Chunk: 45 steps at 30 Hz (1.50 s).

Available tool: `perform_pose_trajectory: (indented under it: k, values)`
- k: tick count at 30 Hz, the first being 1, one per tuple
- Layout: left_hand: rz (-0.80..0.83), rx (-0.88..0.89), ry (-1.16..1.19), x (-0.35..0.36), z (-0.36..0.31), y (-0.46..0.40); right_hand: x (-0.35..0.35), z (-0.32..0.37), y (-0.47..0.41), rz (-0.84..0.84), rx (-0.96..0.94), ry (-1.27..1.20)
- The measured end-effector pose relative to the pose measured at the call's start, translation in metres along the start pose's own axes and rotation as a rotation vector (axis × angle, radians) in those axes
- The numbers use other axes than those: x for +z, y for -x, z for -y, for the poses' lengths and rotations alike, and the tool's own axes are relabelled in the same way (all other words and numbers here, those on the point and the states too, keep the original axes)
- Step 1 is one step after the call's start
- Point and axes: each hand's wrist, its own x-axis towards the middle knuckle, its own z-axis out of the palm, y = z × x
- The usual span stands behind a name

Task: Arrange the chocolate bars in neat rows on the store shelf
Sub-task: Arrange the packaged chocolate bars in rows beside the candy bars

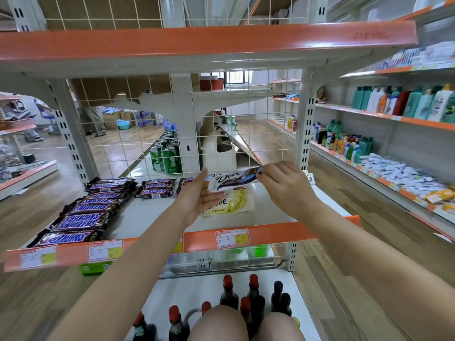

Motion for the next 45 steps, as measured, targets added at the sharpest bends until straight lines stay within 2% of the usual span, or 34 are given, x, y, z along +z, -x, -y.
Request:
perform_pose_trajectory:
  k: [5, 8, 9, 11, 14, 16, 17, 20, 22, 25, 29, 33, 41, 45]
  values:
    - [-0.024, -0.009, 0.103, 0.005, 0.006, 0.002, 0.001, 0.001, 0.006, -0.056, -0.081, 0.005]
    - [-0.039, 0.036, 0.125, 0.002, 0.009, -0.004, 0.003, 0.001, 0.008, 0.002, 0.028, -0.030]
    - [-0.059, 0.053, 0.122, 0.001, 0.010, -0.006, 0.004, 0.000, 0.008, 0.044, 0.142, -0.050]
    - [-0.105, 0.082, 0.080, -0.001, 0.012, -0.007, 0.005, -0.003, 0.005, 0.169, 0.492, -0.203]
    - [-0.107, 0.122, 0.021, 0.001, 0.013, -0.002, -0.006, -0.007, -0.010, 0.327, 1.092, -0.696]
    - [-0.115, 0.153, 0.008, 0.001, 0.013, -0.001, -0.009, -0.010, -0.016, 0.345, 1.361, -1.045]
    - [-0.117, 0.163, 0.000, 0.001, 0.014, 0.000, -0.010, -0.011, -0.018, 0.376, 1.430, -1.150]
    - [-0.093, 0.170, -0.039, -0.002, 0.017, -0.004, -0.008, -0.009, -0.018, 0.586, 1.439, -1.153]
    - [-0.073, 0.176, -0.062, -0.003, 0.019, -0.004, -0.005, -0.005, -0.016, 0.651, 1.401, -1.127]
    - [-0.055, 0.187, -0.078, -0.004, 0.022, -0.002, -0.002, 0.001, -0.015, 0.624, 1.341, -1.111]
    - [-0.045, 0.203, -0.090, -0.006, 0.024, 0.000, -0.003, 0.004, -0.020, 0.498, 1.342, -1.150]
    - [-0.092, 0.190, -0.073, -0.016, 0.022, 0.004, -0.008, 0.003, -0.023, 0.436, 1.321, -1.152]
    - [-0.066, 0.246, -0.214, -0.027, 0.020, 0.008, -0.007, 0.014, -0.028, 0.437, 1.232, -1.145]
    - [-0.082, 0.282, -0.269, -0.032, 0.021, 0.004, -0.006, 0.019, -0.029, 0.425, 1.249, -1.152]
